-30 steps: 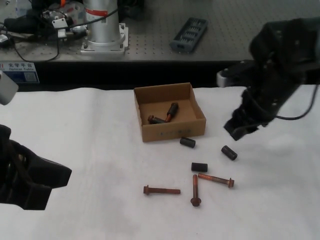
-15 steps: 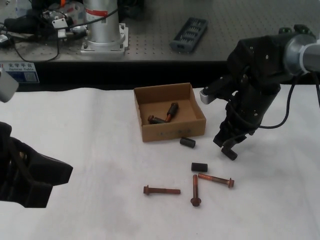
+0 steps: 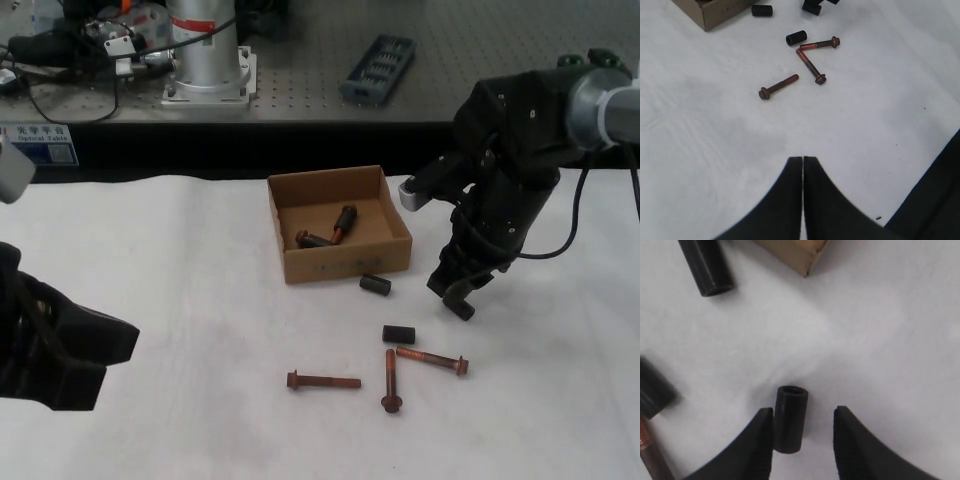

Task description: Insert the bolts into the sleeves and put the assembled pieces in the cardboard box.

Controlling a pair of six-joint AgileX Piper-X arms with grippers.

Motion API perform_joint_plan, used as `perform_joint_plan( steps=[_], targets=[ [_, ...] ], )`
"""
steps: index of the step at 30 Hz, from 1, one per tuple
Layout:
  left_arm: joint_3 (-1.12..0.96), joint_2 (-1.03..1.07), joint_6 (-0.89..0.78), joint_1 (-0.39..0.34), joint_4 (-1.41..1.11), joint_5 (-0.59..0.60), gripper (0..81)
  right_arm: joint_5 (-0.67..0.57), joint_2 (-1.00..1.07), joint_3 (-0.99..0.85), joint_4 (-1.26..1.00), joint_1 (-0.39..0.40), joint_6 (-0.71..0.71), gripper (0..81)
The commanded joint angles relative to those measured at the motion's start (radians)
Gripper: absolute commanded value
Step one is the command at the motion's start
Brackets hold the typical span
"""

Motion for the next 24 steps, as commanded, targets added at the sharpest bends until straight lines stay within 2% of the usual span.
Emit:
perform_joint_plan(
  steps=[1, 16, 19, 24],
  targets=[
    [-0.005, -0.006, -0.006, -0.002, -0.013, -0.009, 0.7, -0.001, 0.008, 0.002, 0.009, 0.0, -0.009, 29.5],
    [-0.005, -0.006, -0.006, -0.002, -0.018, -0.009, 0.7, -0.003, 0.05, 0.024, 0.009, 0.006, 0.004, 29.3],
    [-0.005, -0.006, -0.006, -0.002, -0.018, -0.009, 0.7, -0.003, 0.05, 0.024, -0.015, 0.005, 0.004, 23.0],
    [-0.005, -0.006, -0.006, -0.002, -0.018, -0.009, 0.7, -0.005, 0.05, 0.022, -0.037, 0.005, 0.002, 3.6]
  ],
)
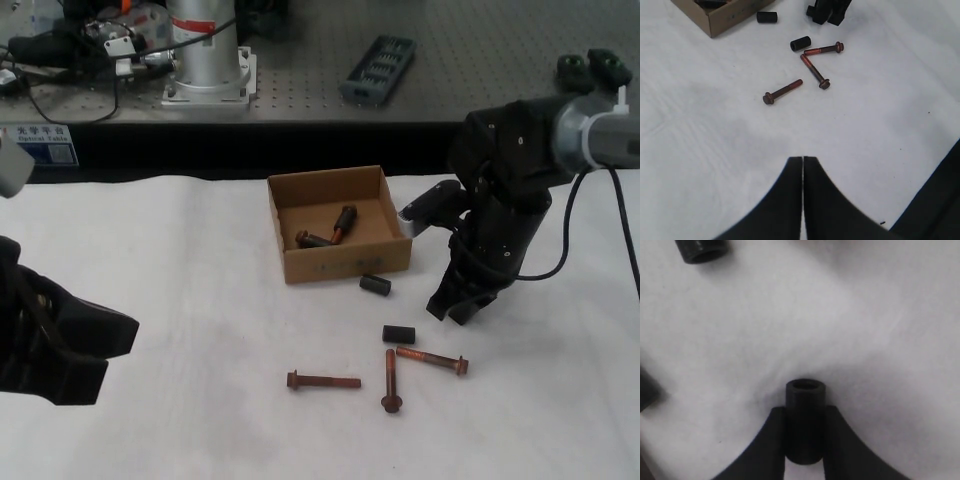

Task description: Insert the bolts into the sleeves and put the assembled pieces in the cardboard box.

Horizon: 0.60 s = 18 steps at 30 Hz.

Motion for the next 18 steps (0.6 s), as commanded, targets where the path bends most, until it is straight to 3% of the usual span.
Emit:
perform_joint_plan(
  steps=[1, 8, 12, 18],
  targets=[
    [-0.005, -0.006, -0.006, -0.002, -0.006, -0.005, 0.7, -0.017, 0.001, -0.003, -0.024, 0.005, -0.01, 0.3],
    [-0.005, -0.006, -0.006, -0.002, -0.006, -0.005, 0.7, -0.022, -0.014, -0.005, 0.039, 0.011, -0.016, 2.7],
    [-0.005, -0.006, -0.006, -0.002, -0.006, -0.005, 0.7, -0.102, -0.078, -0.003, 0.033, 0.012, 0.059, 2.7],
    [-0.005, -0.005, -0.035, -0.002, -0.006, 0.002, 0.7, -0.105, -0.189, -0.001, 0.096, 0.012, 0.077, 2.7]
  ],
)
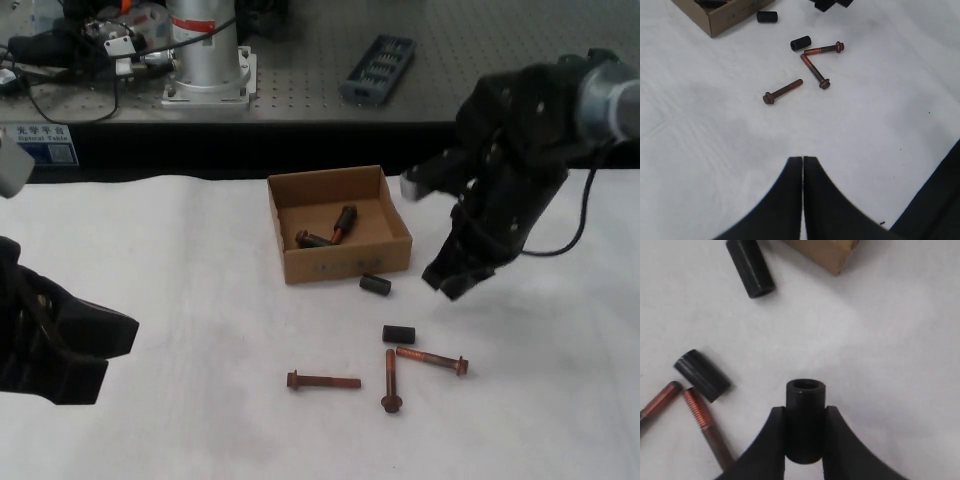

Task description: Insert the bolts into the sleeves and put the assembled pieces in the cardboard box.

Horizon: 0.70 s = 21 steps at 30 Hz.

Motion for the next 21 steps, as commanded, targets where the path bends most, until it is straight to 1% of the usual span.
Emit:
perform_joint_plan(
  steps=[1, 4, 9, 15, 19, 21],
  targets=[
    [-0.005, -0.004, -0.057, -0.002, -0.006, 0.008, 0.7, -0.022, -0.047, -0.004, 0.064, 0.002, 0.005, 2.7],
    [-0.005, -0.005, -0.096, -0.002, -0.006, 0.011, 0.7, -0.022, -0.086, -0.004, 0.119, 0.002, 0.005, 2.7],
    [-0.005, -0.005, -0.095, -0.002, -0.006, 0.011, 0.7, -0.056, -0.158, 0.02, 0.136, 0.002, -0.004, 2.7],
    [-0.005, 0.016, -0.226, -0.002, -0.009, 0.009, 0.7, -0.06, -0.312, 0.197, 0.082, 0.002, -0.004, 2.7],
    [-0.005, 0.076, -0.359, -0.004, -0.043, 0.004, 0.7, -0.06, -0.436, 0.336, 0.065, 0.002, -0.004, 2.7],
    [-0.005, 0.11, -0.423, -0.018, -0.086, 0.003, 0.7, -0.06, -0.494, 0.39, 0.065, 0.002, -0.004, 2.7]
  ],
)
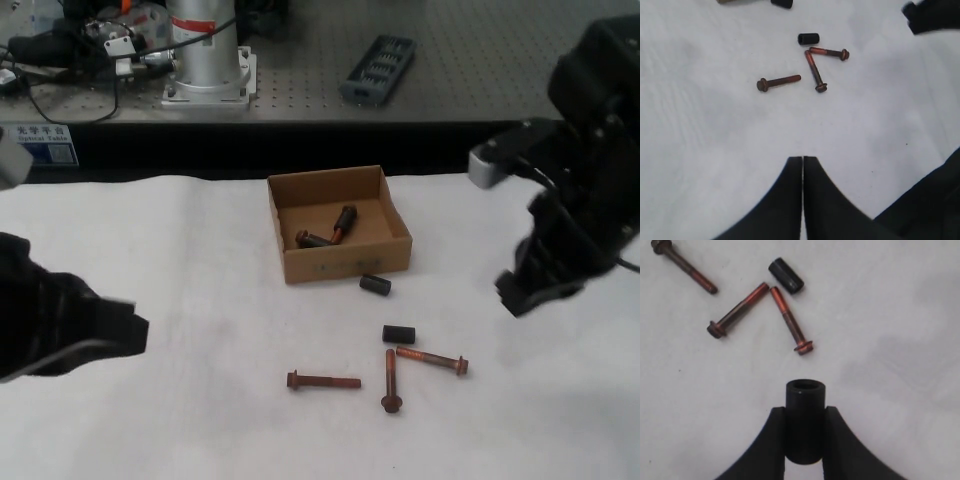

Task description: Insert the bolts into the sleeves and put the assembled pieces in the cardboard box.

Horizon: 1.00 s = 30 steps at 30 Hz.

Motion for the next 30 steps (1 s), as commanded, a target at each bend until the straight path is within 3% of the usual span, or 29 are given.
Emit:
perform_joint_plan(
  steps=[1, 4, 11, 15, 26, 28, 30],
  targets=[
    [-0.005, 0.048, -0.11, -0.027, -0.074, 0.001, 0.7, -0.016, -0.064, 0.043, -0.005, 0.002, -0.003, 2.7],
    [-0.005, 0.11, -0.207, -0.093, -0.165, -0.022, 0.7, -0.016, -0.151, 0.113, -0.005, 0.002, -0.003, 2.7],
    [-0.005, 0.286, -0.458, -0.308, -0.316, -0.296, 0.7, -0.016, -0.337, 0.234, 0.009, -0.001, -0.001, 2.7],
    [-0.005, 0.389, -0.68, -0.369, -0.38, -0.397, 0.7, -0.013, -0.415, 0.261, 0.061, -0.001, -0.001, 2.7],
    [-0.102, 0.611, -0.673, -0.391, -0.446, -0.404, 0.7, 0.008, -0.557, 0.297, 0.099, -0.001, -0.001, 2.7],
    [-0.119, 0.64, -0.62, -0.391, -0.468, -0.404, 0.7, 0.008, -0.561, 0.305, 0.099, -0.001, -0.001, 2.7],
    [-0.125, 0.662, -0.461, -0.391, -0.502, -0.377, 0.7, 0.008, -0.561, 0.307, 0.106, -0.001, -0.001, 2.7]
  ],
)
